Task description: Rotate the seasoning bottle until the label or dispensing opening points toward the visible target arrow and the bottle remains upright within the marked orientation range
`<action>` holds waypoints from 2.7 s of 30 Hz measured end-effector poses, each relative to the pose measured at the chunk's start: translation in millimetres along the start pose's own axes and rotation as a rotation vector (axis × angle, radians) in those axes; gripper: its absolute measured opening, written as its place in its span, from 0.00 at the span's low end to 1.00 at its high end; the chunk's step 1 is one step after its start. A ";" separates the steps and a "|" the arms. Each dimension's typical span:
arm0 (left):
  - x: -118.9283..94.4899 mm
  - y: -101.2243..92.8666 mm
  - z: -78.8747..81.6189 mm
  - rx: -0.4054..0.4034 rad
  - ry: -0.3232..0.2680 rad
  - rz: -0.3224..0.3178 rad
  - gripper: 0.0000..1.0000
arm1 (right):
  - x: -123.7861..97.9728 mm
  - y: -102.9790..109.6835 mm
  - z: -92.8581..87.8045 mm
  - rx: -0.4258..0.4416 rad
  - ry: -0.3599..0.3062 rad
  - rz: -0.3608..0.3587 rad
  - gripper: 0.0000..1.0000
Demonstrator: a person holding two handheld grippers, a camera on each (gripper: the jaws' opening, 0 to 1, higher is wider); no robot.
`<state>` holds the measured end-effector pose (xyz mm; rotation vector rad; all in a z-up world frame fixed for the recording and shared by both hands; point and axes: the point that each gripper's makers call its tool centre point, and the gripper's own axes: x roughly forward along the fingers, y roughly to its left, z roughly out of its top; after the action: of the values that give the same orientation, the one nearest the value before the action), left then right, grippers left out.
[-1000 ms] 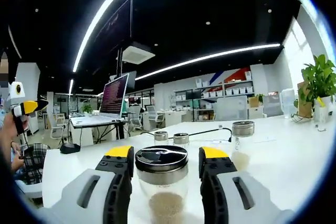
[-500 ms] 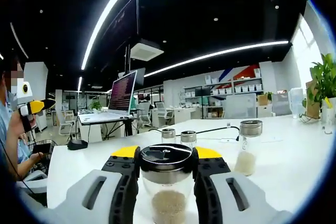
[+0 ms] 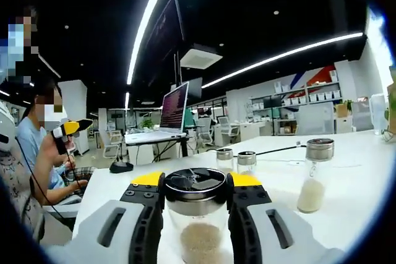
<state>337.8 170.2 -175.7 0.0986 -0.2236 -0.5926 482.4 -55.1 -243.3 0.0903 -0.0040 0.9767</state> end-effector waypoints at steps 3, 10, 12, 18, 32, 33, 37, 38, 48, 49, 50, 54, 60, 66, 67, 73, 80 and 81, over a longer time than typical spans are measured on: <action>-0.3 -1.3 1.8 -0.003 -0.007 -0.004 0.30 | -0.8 5.9 0.5 0.001 -0.007 0.089 0.39; 3.1 -6.3 -0.7 -0.010 -0.002 -0.023 0.30 | -5.6 9.4 0.4 0.036 0.001 0.218 0.39; 3.3 -7.1 -1.5 -0.009 0.001 -0.026 0.30 | -5.1 10.1 0.7 0.032 0.029 0.240 0.39; 4.4 -7.7 -1.5 -0.015 0.000 -0.028 0.30 | -4.0 10.1 -0.8 0.017 0.088 0.254 0.41; 3.3 -9.2 -0.9 -0.034 -0.011 -0.037 0.30 | -5.4 14.9 8.3 0.006 -0.082 -0.165 0.56; 3.0 -8.0 -0.7 -0.033 -0.011 -0.035 0.30 | -3.9 16.1 8.1 -0.009 -0.082 -0.173 0.52; 3.6 -6.7 -1.7 -0.036 -0.011 -0.038 0.30 | 3.5 14.7 2.1 -0.029 -0.049 -0.194 0.50; 3.8 -6.4 -2.4 -0.034 -0.008 -0.036 0.30 | 2.2 10.3 4.4 -0.026 -0.058 -0.199 0.49; 1.4 -2.0 3.1 -0.058 -0.037 -0.029 0.30 | 5.1 3.8 3.1 -0.056 -0.035 -0.227 0.41; 1.0 -1.1 2.5 -0.057 -0.035 -0.027 0.30 | 5.4 2.5 3.3 -0.056 -0.033 -0.224 0.41; 0.9 -0.7 1.6 -0.057 -0.032 -0.026 0.30 | 5.9 1.4 2.8 -0.054 -0.031 -0.208 0.41; 0.8 -3.2 0.3 -0.044 -0.024 -0.034 0.30 | 8.1 2.0 2.4 -0.054 0.007 -0.129 0.41; -0.6 -27.8 6.2 -0.105 -0.051 -0.163 0.30 | 3.9 8.0 1.3 -0.035 -0.008 -0.009 0.41; 0.5 -34.5 6.3 -0.131 -0.060 -0.195 0.32 | 4.7 15.1 4.1 -0.035 -0.022 0.124 0.41; -0.6 -44.3 6.4 -0.161 -0.057 -0.246 0.34 | 4.0 16.3 4.2 -0.013 -0.035 0.159 0.41; 0.1 -65.5 18.5 -0.193 -0.103 -0.342 0.41 | 3.7 19.0 2.3 0.001 -0.011 0.237 0.41; 10.9 -66.1 3.5 -0.131 -0.031 -0.309 0.37 | 3.5 22.3 1.3 0.047 -0.027 0.352 0.42; 11.9 -65.8 1.7 -0.128 -0.025 -0.303 0.36 | 3.3 21.2 0.9 0.068 -0.026 0.360 0.42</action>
<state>311.3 109.1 -182.2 0.0006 -0.1959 -0.9084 466.8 -40.6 -240.7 0.1687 -0.0113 1.3361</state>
